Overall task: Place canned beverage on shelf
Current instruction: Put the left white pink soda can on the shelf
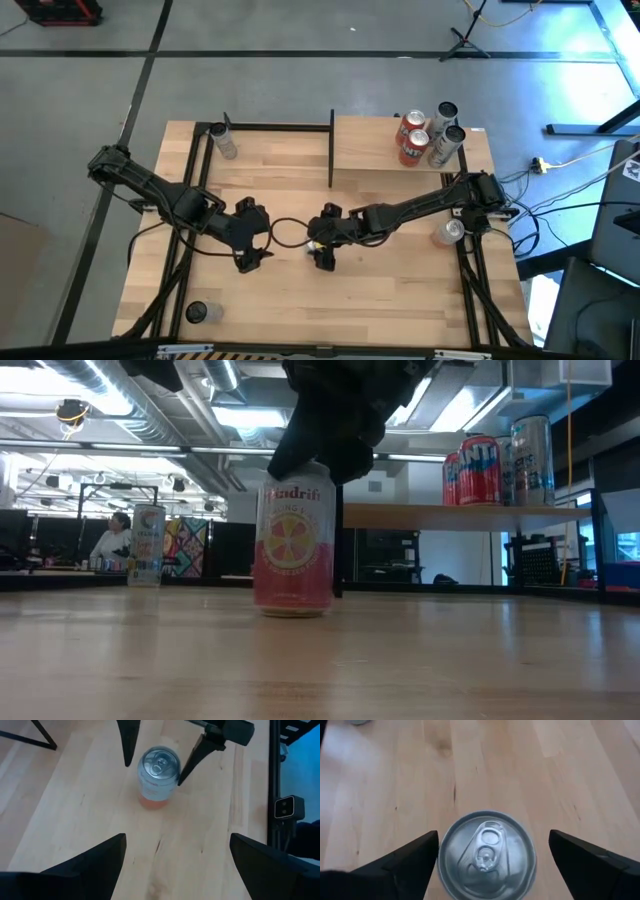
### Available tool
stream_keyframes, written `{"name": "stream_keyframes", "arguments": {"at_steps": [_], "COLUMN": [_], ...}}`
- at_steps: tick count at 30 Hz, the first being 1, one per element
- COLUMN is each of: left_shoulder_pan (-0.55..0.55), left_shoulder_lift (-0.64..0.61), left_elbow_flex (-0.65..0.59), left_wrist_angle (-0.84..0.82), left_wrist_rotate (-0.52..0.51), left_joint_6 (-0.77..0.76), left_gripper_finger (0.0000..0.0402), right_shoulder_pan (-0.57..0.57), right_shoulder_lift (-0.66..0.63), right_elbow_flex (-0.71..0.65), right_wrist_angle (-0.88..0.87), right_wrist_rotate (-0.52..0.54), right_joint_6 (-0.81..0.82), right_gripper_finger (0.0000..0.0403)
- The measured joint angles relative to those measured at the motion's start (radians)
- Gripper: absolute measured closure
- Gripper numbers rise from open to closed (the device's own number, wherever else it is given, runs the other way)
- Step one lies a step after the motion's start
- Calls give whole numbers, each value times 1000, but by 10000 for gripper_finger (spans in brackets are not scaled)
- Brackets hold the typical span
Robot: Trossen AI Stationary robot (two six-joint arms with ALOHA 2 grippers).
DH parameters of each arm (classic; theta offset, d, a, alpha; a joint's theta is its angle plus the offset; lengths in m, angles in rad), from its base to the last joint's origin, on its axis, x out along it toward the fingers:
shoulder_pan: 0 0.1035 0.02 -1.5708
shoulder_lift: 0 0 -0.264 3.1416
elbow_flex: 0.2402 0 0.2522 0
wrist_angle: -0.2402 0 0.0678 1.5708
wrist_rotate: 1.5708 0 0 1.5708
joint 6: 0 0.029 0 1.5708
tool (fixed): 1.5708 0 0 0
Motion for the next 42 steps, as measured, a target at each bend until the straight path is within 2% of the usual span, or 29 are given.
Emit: {"name": "stream_keyframes", "arguments": {"at_steps": [3,11,21,26,42], "left_shoulder_pan": [0,0,0,0,-10], "left_shoulder_lift": [0,0,-1,-30,-105], "left_elbow_flex": [0,0,33,36,37], "left_wrist_angle": [0,-4,-6,-16,-60], "left_wrist_rotate": [9,9,9,29,-22], "left_joint_6": [0,0,8,9,18], "left_gripper_finger": [56,56,56,56,56], "right_shoulder_pan": [0,0,0,0,-28], "right_shoulder_lift": [0,5,-36,-86,-142], "right_elbow_flex": [0,3,-3,24,340], "right_wrist_angle": [-15,-37,-80,-158,-468], "right_wrist_rotate": [21,26,32,42,39], "right_joint_6": [-2,-6,-31,-44,-137], "right_gripper_finger": [64,161,162,163,168]}}
